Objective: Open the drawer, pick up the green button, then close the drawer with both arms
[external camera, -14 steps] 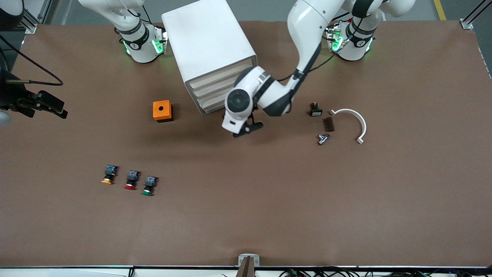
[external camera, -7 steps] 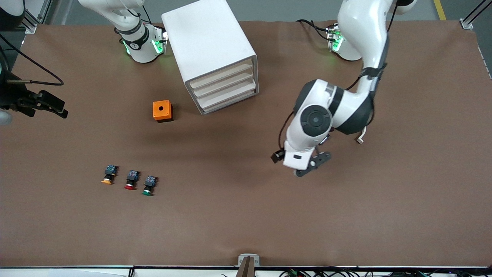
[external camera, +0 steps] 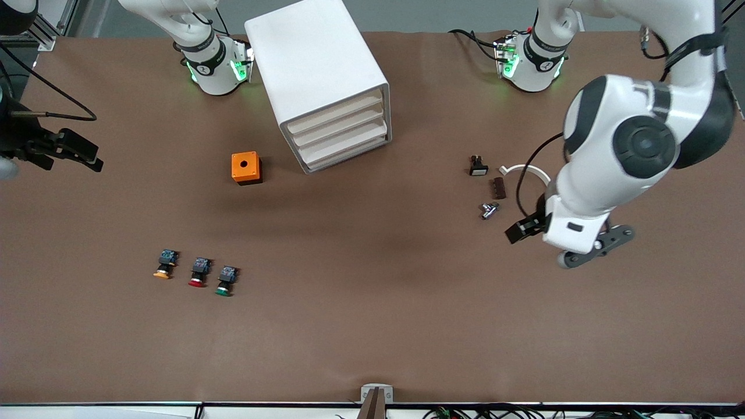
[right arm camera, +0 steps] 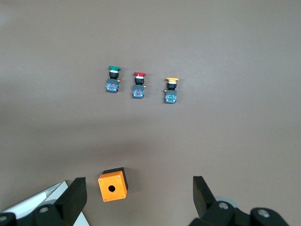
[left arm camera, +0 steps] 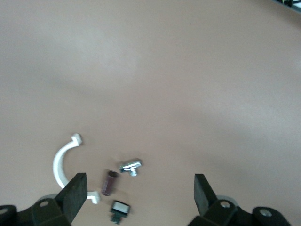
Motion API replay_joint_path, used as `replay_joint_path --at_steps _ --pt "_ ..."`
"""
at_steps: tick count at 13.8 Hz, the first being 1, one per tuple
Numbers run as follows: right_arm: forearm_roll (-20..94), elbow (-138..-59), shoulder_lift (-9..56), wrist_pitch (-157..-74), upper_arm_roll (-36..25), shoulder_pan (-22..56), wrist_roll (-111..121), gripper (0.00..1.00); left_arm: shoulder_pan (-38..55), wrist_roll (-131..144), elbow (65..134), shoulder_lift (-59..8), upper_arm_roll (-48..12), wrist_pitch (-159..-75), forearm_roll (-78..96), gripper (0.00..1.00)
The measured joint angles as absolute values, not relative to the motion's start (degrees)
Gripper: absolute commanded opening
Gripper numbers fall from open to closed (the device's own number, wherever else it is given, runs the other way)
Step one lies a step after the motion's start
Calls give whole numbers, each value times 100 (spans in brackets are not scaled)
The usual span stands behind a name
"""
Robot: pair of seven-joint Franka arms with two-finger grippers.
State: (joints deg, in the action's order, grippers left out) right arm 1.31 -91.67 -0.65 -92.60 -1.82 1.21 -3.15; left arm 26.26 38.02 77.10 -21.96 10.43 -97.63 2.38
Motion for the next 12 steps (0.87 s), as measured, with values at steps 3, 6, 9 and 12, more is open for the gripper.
replay_joint_path --at_steps 3,6,9,12 --pt "131 -9179 -65 -9263 -178 121 -315 100 2336 2890 7713 -1797 1044 -9471 179 100" --pt "131 -9185 -65 -9265 -175 121 -315 100 1991 2121 7718 -1417 1043 -8952 177 100" --pt "131 -9186 -65 -9268 -170 121 -315 100 1813 1598 7744 -1048 1042 -8455 177 100" --pt "130 -9186 -66 -9269 -168 121 -315 100 1704 1271 8006 -739 1005 -8306 177 100"
